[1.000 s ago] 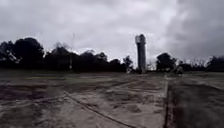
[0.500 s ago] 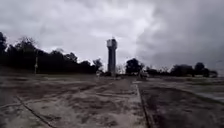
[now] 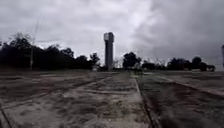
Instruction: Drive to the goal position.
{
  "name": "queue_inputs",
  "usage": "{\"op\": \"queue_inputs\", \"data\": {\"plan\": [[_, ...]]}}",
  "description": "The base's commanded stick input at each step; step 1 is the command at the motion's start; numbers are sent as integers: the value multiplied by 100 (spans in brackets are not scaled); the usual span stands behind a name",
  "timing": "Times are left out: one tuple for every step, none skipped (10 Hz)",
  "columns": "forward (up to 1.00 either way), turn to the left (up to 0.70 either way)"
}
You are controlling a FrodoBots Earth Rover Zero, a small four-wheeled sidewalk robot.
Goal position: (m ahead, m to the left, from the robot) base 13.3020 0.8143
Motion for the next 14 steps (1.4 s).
{"op": "queue_inputs", "data": {"plan": [[70, 0], [70, 0], [70, 0], [70, 0], [70, 0], [70, -29], [70, -35], [70, -16], [70, 0], [70, 0], [70, 0], [70, 0], [70, 0], [70, 0]]}}
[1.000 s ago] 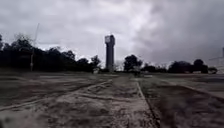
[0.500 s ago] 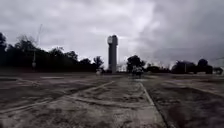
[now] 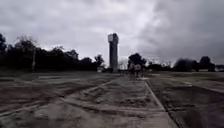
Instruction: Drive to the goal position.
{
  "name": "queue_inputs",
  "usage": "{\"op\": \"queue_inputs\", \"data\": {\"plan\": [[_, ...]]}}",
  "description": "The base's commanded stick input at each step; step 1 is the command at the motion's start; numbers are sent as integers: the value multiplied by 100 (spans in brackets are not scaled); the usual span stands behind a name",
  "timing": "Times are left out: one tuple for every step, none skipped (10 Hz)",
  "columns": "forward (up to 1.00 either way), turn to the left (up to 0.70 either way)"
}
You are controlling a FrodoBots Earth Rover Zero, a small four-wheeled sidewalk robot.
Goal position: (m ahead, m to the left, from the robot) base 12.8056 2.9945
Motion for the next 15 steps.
{"op": "queue_inputs", "data": {"plan": [[70, 0], [70, 0], [70, 0], [70, 0], [70, 0], [70, 0], [70, 0], [70, 0], [70, 0], [70, -4], [70, -16], [70, -35], [70, -35], [70, -6], [70, 0]]}}
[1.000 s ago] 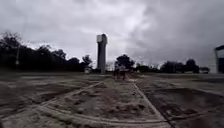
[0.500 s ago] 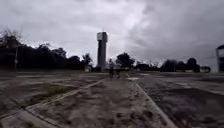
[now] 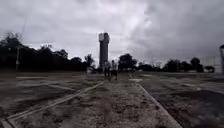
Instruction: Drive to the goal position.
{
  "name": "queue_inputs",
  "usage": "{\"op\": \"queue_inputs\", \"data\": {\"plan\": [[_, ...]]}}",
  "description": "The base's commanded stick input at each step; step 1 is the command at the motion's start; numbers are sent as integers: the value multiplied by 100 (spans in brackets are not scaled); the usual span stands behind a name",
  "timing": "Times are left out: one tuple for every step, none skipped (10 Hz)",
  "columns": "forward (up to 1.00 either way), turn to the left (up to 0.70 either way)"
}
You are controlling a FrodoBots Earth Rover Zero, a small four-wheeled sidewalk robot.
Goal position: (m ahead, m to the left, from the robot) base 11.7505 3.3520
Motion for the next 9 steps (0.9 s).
{"op": "queue_inputs", "data": {"plan": [[70, 0], [70, 0], [70, 0], [70, 0], [70, 0], [70, 0], [70, 0], [70, 0], [70, 0]]}}
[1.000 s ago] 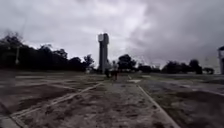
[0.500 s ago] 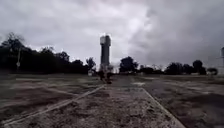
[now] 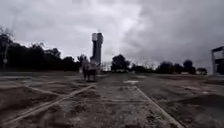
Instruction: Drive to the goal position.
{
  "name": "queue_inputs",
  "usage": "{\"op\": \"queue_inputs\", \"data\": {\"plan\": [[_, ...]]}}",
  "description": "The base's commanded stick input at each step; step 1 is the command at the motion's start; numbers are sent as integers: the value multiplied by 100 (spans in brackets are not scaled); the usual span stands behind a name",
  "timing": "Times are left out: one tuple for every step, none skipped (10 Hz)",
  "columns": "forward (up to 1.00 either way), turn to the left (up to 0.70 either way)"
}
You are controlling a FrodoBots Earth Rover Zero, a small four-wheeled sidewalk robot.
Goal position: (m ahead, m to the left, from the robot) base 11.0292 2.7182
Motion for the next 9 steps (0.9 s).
{"op": "queue_inputs", "data": {"plan": [[70, 0], [70, 0], [70, 0], [70, 0], [70, 0], [70, 0], [70, 0], [70, 0], [70, 0]]}}
